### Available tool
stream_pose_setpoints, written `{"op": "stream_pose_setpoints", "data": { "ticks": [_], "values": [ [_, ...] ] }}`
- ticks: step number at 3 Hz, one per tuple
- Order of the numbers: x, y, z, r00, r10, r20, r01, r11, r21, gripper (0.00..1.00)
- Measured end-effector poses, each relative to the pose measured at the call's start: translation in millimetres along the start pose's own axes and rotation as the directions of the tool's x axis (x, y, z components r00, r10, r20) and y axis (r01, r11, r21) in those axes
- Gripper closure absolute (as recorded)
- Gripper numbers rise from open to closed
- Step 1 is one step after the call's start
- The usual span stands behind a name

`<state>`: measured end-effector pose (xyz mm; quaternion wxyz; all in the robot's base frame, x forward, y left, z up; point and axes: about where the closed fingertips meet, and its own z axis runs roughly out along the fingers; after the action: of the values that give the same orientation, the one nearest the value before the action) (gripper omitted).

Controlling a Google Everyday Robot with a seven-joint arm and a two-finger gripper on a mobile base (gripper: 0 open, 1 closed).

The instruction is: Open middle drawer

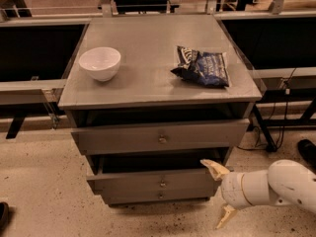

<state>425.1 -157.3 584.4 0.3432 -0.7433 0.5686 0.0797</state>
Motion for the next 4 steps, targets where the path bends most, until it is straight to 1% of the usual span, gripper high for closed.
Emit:
{"op": "stream_pose_setpoints", "data": {
  "ticks": [1, 2, 3, 4],
  "values": [
    [5.1, -33.4, -18.1, 0.997, -0.033, -0.063, 0.031, 0.999, -0.032, 0.0],
    [-7.7, -84.1, -54.1, 0.988, -0.035, -0.148, 0.029, 0.9986, -0.043, 0.0],
    [-28.8, -119.4, -98.9, 0.985, -0.049, -0.167, 0.047, 0.9988, -0.013, 0.0],
    [-49.3, -132.9, -144.5, 0.976, -0.084, -0.202, 0.092, 0.9953, 0.03, 0.0]
  ]
}}
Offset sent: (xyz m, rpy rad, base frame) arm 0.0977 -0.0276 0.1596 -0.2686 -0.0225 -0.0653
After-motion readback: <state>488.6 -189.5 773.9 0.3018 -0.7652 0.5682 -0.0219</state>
